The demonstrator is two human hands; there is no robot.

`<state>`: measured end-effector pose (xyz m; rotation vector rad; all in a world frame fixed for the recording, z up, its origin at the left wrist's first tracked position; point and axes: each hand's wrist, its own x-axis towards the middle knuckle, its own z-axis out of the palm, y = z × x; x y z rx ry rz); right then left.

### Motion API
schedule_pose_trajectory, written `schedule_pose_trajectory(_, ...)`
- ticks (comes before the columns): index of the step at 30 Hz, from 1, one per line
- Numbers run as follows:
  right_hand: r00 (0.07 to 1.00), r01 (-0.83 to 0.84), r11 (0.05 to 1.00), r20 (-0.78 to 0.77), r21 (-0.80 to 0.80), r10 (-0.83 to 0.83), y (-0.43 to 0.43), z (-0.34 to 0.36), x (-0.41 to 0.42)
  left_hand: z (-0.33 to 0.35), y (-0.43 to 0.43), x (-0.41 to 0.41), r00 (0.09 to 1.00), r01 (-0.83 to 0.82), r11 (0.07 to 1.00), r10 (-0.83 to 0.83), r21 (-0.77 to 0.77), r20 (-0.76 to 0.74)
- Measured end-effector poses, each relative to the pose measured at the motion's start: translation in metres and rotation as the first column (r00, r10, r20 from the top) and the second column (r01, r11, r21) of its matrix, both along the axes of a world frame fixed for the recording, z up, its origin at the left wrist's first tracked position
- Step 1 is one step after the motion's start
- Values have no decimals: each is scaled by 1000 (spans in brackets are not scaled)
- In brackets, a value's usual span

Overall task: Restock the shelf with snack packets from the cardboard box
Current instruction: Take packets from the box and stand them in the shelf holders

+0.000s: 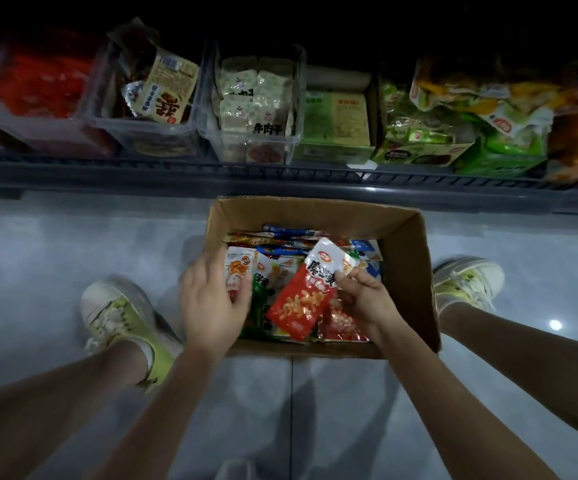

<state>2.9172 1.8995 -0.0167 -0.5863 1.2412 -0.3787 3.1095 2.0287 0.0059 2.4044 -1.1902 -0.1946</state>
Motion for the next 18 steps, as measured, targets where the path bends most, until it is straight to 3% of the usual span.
schedule_pose_trajectory(1, 999, -30, 999, 39, 22, 29, 3, 1, 3, 9, -5, -9, 987, 54, 998, -52, 13, -149)
schedule_pose_trajectory(3, 991, -84, 994, 115, 76, 75, 10, 4, 11, 16, -14, -25, 853, 159, 985, -102, 70, -512)
schedule_pose_trajectory(5, 979, -128, 985, 175, 113, 107, 12, 4, 14, 13, -19, -32, 746, 149, 985, -56, 85, -664)
schedule_pose_trajectory(7, 982, -149, 985, 128, 87, 137, 9, 2, 9, 8, -19, -31, 739, 73, 993, 9, 92, -674)
schedule_pose_trajectory(10, 939, -270, 958, -245, -92, 241, -7, -22, -19, 2, -15, -22, 734, -38, 991, 115, 129, -669)
schedule_pose_trajectory(14, 756, -465, 882, -553, -78, 350, -21, -54, -53, -5, -11, -13, 732, -101, 982, 183, 160, -656)
schedule_pose_trajectory(18, 556, -669, 743, -660, 5, 505, -20, -68, -56, -10, -11, -13, 725, -111, 979, 199, 174, -659)
